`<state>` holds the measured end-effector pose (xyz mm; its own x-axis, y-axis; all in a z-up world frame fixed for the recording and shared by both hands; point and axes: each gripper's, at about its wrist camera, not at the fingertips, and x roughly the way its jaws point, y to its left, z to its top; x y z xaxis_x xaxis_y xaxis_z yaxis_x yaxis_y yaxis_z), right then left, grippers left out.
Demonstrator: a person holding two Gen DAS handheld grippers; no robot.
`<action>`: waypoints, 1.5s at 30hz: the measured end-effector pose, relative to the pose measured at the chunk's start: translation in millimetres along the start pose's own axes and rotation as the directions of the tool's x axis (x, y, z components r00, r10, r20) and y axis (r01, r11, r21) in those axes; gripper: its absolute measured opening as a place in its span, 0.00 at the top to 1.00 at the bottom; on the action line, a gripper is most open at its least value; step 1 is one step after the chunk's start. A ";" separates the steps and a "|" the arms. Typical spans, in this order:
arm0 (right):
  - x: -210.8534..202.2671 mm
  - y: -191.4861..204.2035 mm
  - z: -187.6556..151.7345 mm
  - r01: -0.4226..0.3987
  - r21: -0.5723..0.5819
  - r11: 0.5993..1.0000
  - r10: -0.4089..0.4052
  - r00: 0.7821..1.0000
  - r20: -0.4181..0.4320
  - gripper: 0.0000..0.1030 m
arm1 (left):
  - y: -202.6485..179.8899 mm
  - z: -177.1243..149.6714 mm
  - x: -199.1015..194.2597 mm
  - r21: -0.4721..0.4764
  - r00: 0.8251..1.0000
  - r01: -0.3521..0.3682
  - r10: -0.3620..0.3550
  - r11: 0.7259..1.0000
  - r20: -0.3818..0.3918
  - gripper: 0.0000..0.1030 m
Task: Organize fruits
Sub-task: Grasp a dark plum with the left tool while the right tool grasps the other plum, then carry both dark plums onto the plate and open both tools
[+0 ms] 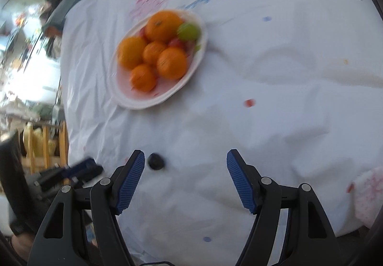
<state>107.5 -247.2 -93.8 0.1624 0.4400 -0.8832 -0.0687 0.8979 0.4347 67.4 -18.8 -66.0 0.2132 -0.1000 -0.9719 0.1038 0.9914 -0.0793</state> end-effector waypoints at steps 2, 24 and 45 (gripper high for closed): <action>9.1 16.3 -1.8 0.023 -0.079 0.997 -0.024 1.000 -0.014 0.34 | 10.2 -0.6 -5.0 -0.033 0.999 -0.020 0.021 0.999 0.031 0.82; 79.6 74.3 -21.0 0.149 -0.397 0.906 -0.186 0.981 -0.058 0.80 | 28.2 5.2 -0.7 -0.134 0.997 0.032 -0.022 0.990 0.078 0.82; -41.3 19.8 31.5 0.027 -0.150 0.988 -0.003 0.987 0.158 0.80 | 19.5 32.1 -24.5 -0.103 0.982 -0.007 0.026 0.995 0.185 0.82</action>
<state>130.4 -247.9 -43.2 0.3163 0.4305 -0.8453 -0.2112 0.9007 0.3797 95.4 0.2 -36.7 0.3915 -0.0879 -0.9160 0.0018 0.9955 -0.0948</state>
